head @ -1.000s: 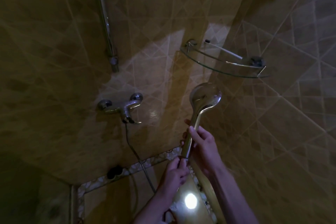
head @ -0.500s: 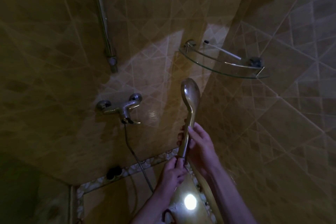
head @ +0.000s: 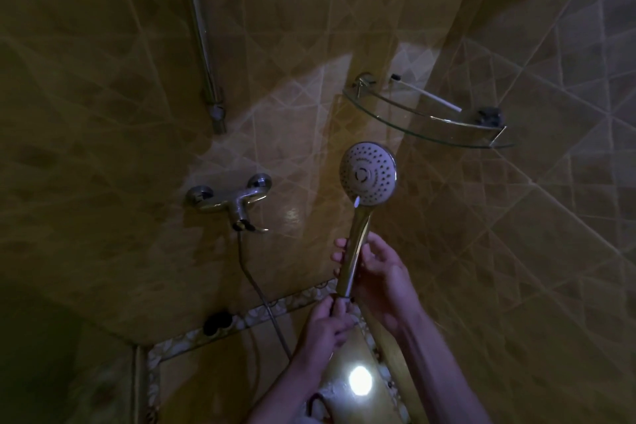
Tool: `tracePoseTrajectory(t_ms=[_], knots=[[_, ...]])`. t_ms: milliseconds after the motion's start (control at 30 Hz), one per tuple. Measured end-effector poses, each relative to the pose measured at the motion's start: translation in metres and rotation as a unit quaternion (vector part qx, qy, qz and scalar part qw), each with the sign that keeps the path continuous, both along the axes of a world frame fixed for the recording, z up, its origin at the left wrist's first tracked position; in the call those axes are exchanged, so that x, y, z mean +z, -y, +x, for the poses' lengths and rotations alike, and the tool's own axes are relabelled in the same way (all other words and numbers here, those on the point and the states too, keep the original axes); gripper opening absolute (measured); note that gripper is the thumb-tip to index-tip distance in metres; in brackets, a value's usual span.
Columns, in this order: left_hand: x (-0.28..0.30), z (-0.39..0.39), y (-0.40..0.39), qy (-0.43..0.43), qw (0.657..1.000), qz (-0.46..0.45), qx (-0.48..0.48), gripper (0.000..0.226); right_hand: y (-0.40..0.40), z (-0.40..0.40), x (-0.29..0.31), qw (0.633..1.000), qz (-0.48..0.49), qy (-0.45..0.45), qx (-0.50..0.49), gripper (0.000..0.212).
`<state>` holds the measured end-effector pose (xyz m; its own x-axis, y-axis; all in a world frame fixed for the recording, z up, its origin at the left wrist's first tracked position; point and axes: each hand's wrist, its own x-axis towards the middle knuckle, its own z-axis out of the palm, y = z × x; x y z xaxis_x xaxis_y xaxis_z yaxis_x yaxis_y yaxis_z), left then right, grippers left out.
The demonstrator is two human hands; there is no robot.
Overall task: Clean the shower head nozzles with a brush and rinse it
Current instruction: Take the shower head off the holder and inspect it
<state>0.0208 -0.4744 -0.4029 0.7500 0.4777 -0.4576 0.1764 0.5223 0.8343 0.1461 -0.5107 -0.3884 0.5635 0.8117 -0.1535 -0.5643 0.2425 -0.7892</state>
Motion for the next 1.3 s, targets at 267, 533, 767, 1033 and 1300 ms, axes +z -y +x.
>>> tracePoseTrajectory(t_ms=[267, 533, 767, 1033, 1300], knots=[[0.004, 0.001, 0.001, 0.010, 1.000, 0.013, -0.009, 0.011, -0.005, -0.001, -0.001, 0.994, -0.046, 0.084, -0.059, 0.021], [0.006, 0.002, -0.001, 0.038, 0.999, -0.021, -0.019, 0.004, -0.002, 0.000, 0.002, 0.996, 0.065, -0.066, 0.000, 0.018], [0.001, 0.009, 0.005, 0.037, 0.998, -0.047, -0.025, 0.017, -0.007, -0.005, 0.003, 0.997, -0.027, 0.063, -0.034, 0.024], [0.001, 0.007, 0.003, 0.041, 0.999, -0.031, -0.017, 0.013, -0.003, 0.000, 0.001, 0.996, -0.049, 0.046, -0.057, 0.027], [0.000, 0.009, -0.003, 0.017, 1.000, 0.011, -0.023, 0.016, 0.011, 0.015, 0.021, 0.998, -0.015, 0.058, 0.001, 0.024]])
